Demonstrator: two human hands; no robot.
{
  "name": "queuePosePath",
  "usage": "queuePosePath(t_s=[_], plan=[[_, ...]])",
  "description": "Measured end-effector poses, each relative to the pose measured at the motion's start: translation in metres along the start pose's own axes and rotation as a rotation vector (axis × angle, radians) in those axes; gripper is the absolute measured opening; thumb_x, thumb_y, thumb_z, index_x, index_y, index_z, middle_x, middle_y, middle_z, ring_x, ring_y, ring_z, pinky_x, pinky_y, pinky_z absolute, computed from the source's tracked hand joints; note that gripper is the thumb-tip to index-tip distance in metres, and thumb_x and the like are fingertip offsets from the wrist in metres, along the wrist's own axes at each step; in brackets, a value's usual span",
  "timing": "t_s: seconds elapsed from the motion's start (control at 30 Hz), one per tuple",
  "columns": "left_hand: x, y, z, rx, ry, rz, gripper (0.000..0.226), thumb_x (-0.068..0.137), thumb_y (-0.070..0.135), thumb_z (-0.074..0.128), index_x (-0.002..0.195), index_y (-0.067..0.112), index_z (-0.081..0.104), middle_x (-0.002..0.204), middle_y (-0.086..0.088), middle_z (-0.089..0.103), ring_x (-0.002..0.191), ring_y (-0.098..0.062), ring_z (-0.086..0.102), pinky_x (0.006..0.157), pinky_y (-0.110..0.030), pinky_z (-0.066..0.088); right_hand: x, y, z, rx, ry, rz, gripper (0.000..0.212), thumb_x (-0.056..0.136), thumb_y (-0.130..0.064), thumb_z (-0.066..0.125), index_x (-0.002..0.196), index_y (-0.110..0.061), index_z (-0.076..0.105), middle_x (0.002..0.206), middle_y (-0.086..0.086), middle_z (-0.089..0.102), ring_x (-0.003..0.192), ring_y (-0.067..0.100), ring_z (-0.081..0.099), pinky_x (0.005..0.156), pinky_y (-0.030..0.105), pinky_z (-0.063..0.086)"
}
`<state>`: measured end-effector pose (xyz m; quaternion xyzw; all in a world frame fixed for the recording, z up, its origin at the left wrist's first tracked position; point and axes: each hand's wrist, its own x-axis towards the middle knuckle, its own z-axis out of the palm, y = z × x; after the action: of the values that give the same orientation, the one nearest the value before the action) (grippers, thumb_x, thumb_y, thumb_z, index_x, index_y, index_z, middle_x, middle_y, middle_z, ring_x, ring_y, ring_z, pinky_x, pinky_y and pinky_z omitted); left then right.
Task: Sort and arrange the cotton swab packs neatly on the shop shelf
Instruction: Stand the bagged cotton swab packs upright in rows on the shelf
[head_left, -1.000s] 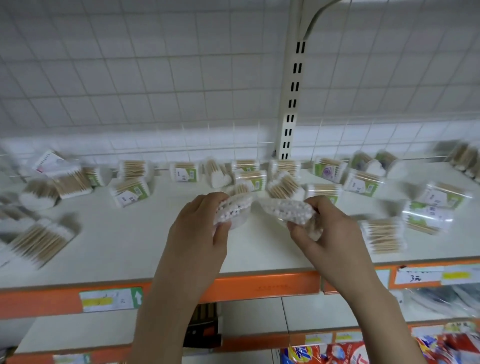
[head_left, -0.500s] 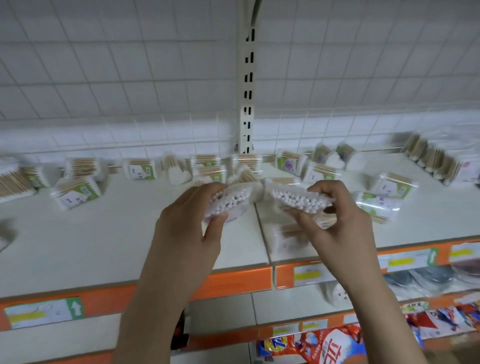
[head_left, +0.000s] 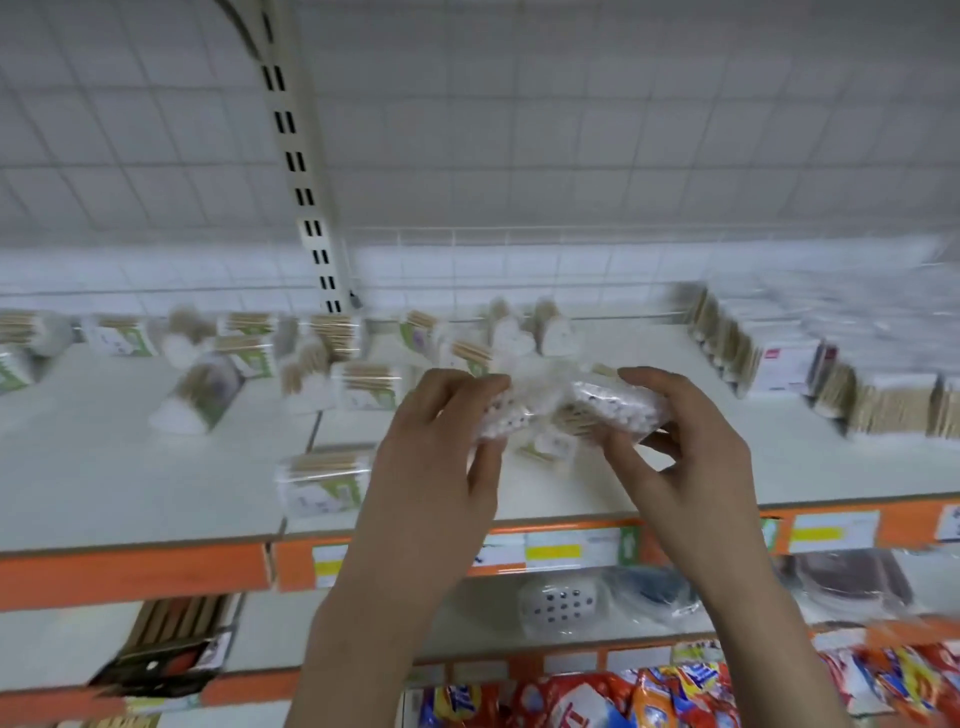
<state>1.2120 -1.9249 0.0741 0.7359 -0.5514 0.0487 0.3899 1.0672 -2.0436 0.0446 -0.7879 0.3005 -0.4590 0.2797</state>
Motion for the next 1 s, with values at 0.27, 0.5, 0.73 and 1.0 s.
queuePosePath(t_s=[0.27, 0.5, 0.73, 1.0], plan=[[0.007, 0.025, 0.028, 0.055, -0.063, -0.004, 0.04, 0.079, -0.003, 0.062, 0.117, 0.01, 0.06, 0.101, 0.005, 0.049, 0.089, -0.011, 0.05, 0.081, -0.01, 0.032, -0.004, 0.04, -0.034, -0.082, 0.021, 0.024, 0.036, 0.079, -0.005, 0.066, 0.109, -0.023, 0.057, 0.1, -0.007, 0.058, 0.084, 0.005, 0.052, 0.065, 0.022, 0.04], [0.028, 0.021, 0.05, 0.0, -0.073, 0.024, 0.04, 0.077, -0.001, 0.062, 0.117, 0.006, 0.057, 0.104, -0.003, 0.056, 0.094, -0.018, 0.054, 0.079, -0.01, 0.032, 0.007, 0.046, -0.048, -0.222, 0.042, 0.037, 0.033, 0.079, -0.008, 0.067, 0.11, -0.019, 0.059, 0.103, -0.007, 0.055, 0.083, 0.006, 0.052, 0.067, 0.021, 0.044], [0.047, 0.03, 0.071, -0.109, -0.068, 0.044, 0.034, 0.081, 0.008, 0.061, 0.113, 0.015, 0.052, 0.098, 0.012, 0.05, 0.081, 0.003, 0.038, 0.074, 0.003, 0.029, 0.016, 0.059, -0.079, -0.367, 0.017, 0.087, 0.038, 0.08, -0.014, 0.069, 0.116, -0.02, 0.058, 0.1, -0.012, 0.054, 0.078, 0.006, 0.05, 0.07, 0.02, 0.038], [0.064, 0.053, 0.107, -0.066, -0.142, 0.128, 0.028, 0.082, 0.007, 0.061, 0.108, 0.014, 0.056, 0.1, 0.002, 0.061, 0.085, -0.01, 0.051, 0.069, -0.013, 0.031, 0.028, 0.095, -0.111, -0.355, -0.025, 0.096, 0.031, 0.078, -0.01, 0.069, 0.107, -0.019, 0.059, 0.096, -0.005, 0.061, 0.084, 0.017, 0.061, 0.066, 0.027, 0.046]])
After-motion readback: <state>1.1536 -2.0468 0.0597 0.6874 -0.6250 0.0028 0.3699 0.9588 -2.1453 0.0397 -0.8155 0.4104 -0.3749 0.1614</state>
